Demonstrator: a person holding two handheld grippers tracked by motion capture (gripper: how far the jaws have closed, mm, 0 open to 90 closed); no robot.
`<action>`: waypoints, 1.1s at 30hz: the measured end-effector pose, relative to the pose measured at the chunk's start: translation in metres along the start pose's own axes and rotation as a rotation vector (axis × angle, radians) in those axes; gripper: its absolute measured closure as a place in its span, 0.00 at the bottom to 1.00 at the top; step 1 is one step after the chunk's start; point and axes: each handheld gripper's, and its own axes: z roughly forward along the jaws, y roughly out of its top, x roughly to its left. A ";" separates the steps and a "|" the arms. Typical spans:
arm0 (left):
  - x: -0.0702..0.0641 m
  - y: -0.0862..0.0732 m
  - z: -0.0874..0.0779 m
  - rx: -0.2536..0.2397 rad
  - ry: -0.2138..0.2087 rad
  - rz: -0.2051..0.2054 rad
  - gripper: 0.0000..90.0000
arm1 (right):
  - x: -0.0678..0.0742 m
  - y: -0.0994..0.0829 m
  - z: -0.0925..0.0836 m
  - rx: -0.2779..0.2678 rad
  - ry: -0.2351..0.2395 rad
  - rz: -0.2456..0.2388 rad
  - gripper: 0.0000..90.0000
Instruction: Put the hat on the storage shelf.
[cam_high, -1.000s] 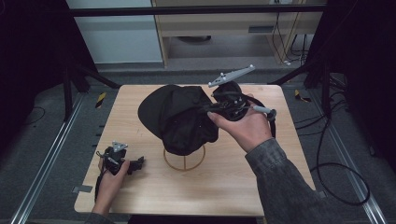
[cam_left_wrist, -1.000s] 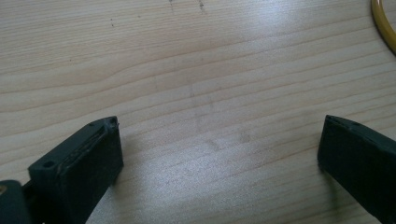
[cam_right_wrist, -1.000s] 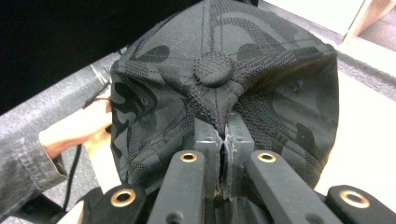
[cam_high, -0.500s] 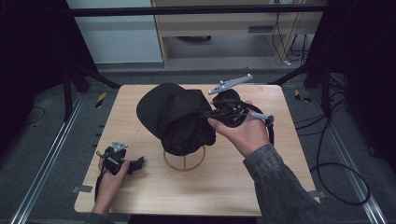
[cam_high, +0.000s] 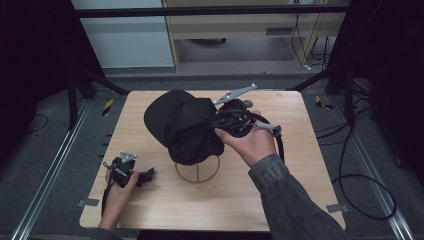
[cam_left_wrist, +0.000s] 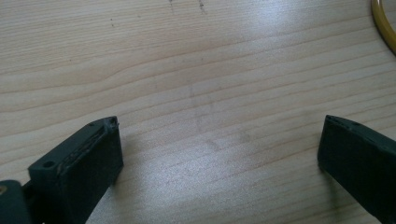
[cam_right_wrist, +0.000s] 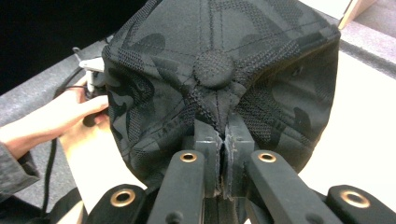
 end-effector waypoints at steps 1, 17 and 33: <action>0.000 0.000 0.000 0.000 0.001 0.001 0.00 | -0.001 0.001 0.002 0.002 -0.003 0.000 0.96; 0.000 0.000 0.000 0.000 0.000 0.000 0.00 | -0.008 0.012 0.017 0.013 -0.015 0.010 0.94; 0.000 0.000 0.000 0.002 0.000 0.000 0.00 | -0.012 0.018 0.023 0.020 -0.009 0.021 0.90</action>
